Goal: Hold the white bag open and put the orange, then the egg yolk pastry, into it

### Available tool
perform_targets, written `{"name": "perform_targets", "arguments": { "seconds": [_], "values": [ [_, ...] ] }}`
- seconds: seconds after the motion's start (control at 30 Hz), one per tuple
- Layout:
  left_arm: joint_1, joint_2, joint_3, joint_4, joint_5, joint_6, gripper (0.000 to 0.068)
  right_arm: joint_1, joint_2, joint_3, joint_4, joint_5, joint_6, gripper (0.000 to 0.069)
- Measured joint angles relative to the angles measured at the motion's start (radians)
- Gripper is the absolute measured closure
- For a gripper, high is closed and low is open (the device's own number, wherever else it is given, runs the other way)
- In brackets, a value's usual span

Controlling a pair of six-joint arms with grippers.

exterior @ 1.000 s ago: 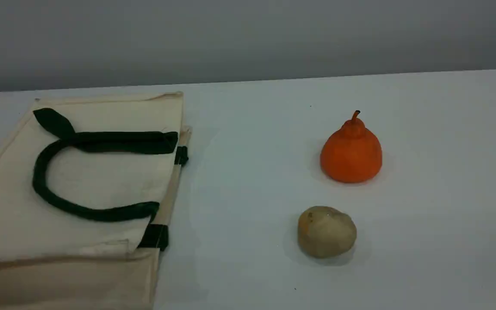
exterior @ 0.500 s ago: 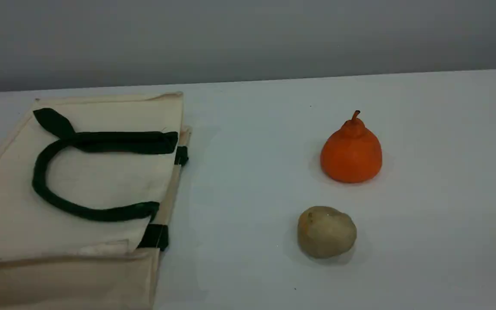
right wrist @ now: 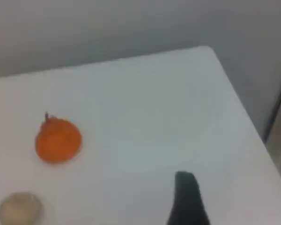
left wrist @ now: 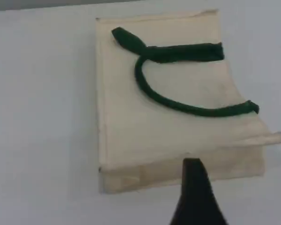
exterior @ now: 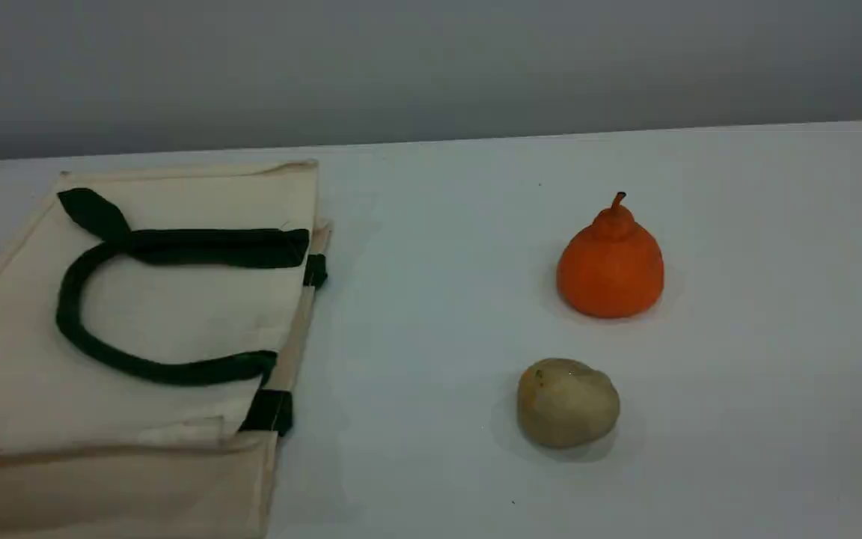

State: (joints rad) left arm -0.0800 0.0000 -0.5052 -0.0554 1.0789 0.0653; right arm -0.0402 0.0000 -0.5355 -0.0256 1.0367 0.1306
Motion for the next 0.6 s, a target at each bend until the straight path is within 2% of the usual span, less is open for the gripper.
{"name": "perform_targets", "arguments": {
  "seconds": [0.2, 0.47, 0.6],
  "values": [
    [-0.017, 0.036, -0.006, 0.000, -0.014, 0.000, 0.0258, 0.000, 0.009, 0.000, 0.036, -0.017, -0.017, 0.0251],
    [-0.017, 0.261, -0.016, 0.009, -0.020, -0.029, 0.0258, 0.000, 0.184, 0.000, 0.196, -0.042, -0.084, 0.0251],
    [-0.017, 0.408, -0.046, 0.025, -0.118, -0.081, 0.0258, 0.000, 0.323, 0.000, 0.238, -0.106, -0.092, 0.0251]
  ]
}}
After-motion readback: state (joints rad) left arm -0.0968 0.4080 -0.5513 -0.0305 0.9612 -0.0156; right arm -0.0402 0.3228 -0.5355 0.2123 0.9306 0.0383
